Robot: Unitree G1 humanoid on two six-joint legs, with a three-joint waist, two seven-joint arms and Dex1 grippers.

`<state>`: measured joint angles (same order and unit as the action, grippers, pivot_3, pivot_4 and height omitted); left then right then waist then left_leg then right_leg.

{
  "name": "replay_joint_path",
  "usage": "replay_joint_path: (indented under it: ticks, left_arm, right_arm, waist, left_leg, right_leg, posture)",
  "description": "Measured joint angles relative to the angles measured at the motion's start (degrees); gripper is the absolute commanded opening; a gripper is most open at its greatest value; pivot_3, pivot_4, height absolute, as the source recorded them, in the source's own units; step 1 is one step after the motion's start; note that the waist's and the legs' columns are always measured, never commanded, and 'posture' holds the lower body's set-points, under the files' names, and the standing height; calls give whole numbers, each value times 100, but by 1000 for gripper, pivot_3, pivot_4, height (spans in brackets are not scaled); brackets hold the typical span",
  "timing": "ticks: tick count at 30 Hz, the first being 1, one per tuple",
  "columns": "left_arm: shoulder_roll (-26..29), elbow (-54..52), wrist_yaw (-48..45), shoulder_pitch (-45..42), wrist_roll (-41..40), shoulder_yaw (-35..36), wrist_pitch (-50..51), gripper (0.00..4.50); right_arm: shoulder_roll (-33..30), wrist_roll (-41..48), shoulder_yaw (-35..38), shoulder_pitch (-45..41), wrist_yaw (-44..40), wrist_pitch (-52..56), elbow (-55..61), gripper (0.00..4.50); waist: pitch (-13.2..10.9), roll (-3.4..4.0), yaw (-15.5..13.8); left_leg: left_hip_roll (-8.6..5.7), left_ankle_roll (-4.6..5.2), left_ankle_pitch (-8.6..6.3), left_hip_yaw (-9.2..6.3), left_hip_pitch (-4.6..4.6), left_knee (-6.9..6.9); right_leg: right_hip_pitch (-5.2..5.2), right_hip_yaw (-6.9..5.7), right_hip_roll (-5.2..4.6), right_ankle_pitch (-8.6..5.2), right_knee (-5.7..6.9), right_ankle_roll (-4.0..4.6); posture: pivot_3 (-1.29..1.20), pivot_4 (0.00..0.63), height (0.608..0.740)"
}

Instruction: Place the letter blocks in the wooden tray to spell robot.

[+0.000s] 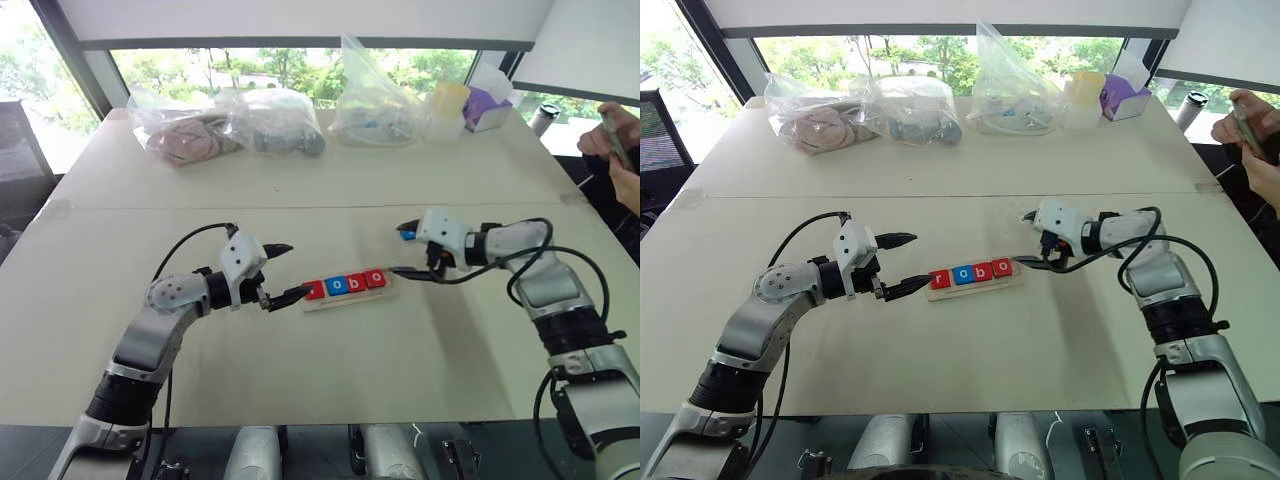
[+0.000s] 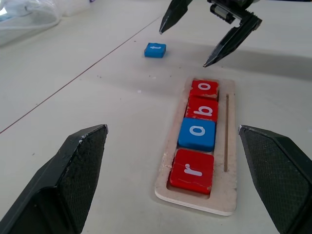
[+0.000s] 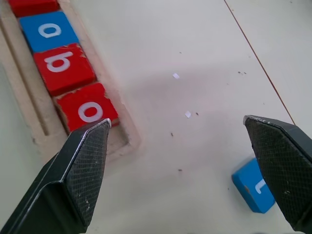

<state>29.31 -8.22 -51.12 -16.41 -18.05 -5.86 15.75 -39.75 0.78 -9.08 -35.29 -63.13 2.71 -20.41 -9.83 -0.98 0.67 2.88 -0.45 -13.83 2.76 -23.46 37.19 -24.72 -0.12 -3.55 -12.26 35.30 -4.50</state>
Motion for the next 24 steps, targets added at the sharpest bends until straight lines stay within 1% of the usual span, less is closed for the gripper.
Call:
replay_joint_path:
  ticks: [4,15,24]
  left_arm:
    - [0,0,-4,-1,0,0,0,4500]
    - [37,-69,-4,4,-2,2,20,4500]
    - [54,-100,10,20,-6,4,34,4500]
  right_arm:
    - [49,-65,-47,-1,22,-169,-240,4489]
    - [226,-153,-210,4,-11,-267,-228,4489]
    - [312,-163,-312,289,-74,-150,330,4489]
  waist:
    - [0,0,1]
    - [0,0,5]
    - [0,0,1]
  left_leg:
    - [0,0,0,0,0,0]
    - [0,0,0,0,0,1]
    - [0,0,0,0,0,2]
  right_leg:
    - [0,0,0,0,0,0]
    - [0,0,0,0,1,0]
    - [1,1,0,1,1,0]
  posture:
    - [0,150,740]
    - [0,150,740]
    - [0,150,740]
